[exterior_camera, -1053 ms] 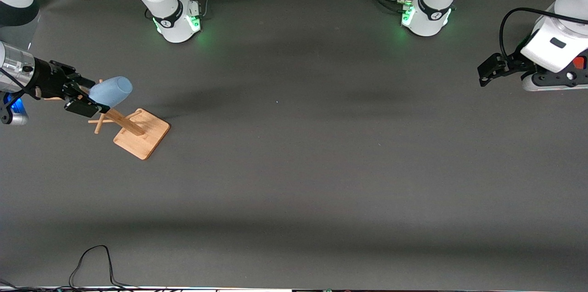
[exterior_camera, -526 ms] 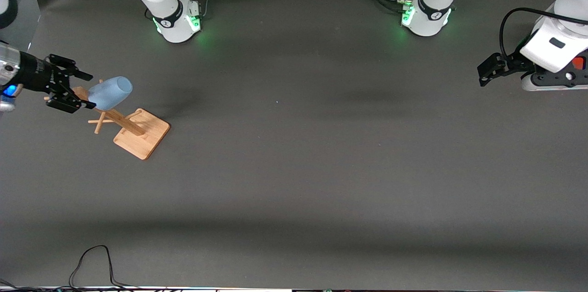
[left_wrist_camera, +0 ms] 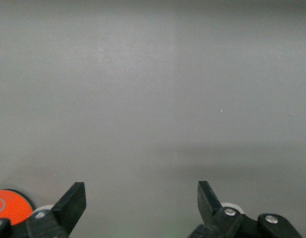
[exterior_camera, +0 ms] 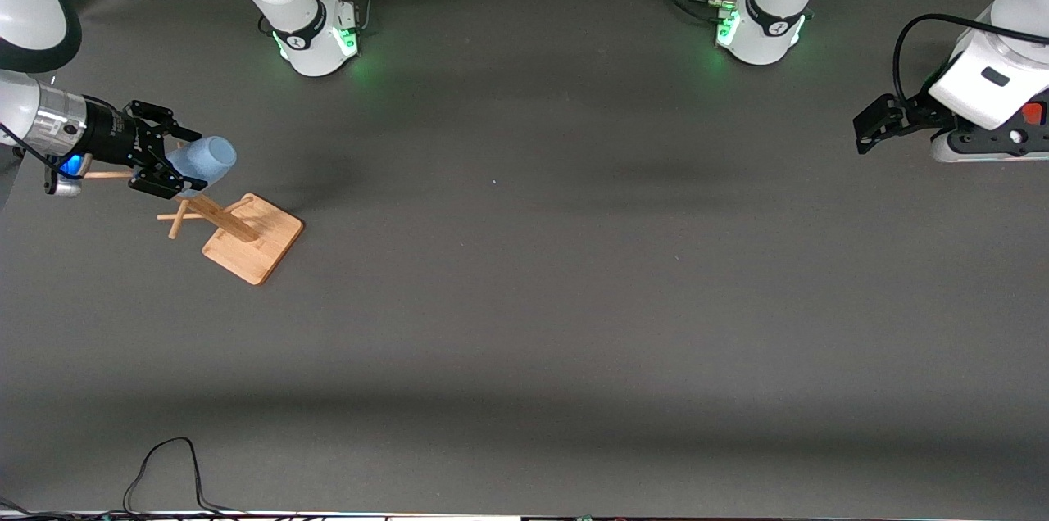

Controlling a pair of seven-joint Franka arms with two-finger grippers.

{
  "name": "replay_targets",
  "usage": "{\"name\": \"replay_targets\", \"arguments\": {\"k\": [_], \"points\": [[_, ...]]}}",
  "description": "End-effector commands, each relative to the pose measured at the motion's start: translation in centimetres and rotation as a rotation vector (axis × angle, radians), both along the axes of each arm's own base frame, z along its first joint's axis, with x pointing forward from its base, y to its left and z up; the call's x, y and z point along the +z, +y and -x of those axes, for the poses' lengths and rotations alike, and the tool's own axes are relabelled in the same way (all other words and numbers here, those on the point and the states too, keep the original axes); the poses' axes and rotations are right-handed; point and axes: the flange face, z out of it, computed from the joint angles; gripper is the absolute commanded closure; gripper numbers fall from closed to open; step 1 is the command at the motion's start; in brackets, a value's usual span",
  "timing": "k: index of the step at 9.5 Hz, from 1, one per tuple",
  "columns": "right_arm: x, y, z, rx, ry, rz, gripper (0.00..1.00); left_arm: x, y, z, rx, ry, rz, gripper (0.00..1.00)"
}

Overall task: Rotate and upright cup with both arms
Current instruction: 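Close the right gripper around the blue cup hanging on the wooden peg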

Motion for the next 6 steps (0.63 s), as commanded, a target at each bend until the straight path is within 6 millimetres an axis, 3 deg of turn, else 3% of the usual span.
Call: {"name": "replay_targets", "arguments": {"k": [1, 3, 5, 6], "points": [[0.14, 0.34, 0.47, -0.027, -0.022, -0.009, 0.0, 0.25, 0.03, -0.09, -0.014, -0.011, 0.017, 0.0], [-0.02, 0.29, 0.32, -0.02, -0.031, -0.008, 0.06, 0.3, 0.12, -0.08, -0.014, -0.01, 0.017, 0.0], [0.02, 0.25, 0.41, 0.003, -0.037, -0.013, 0.42, 0.3, 0.36, -0.1, -0.011, -0.01, 0.017, 0.0], [0.22, 0.35, 0.45, 0.0, -0.037, -0.023, 0.47, 0.2, 0.45, -0.07, -0.009, -0.005, 0.017, 0.0]]}}
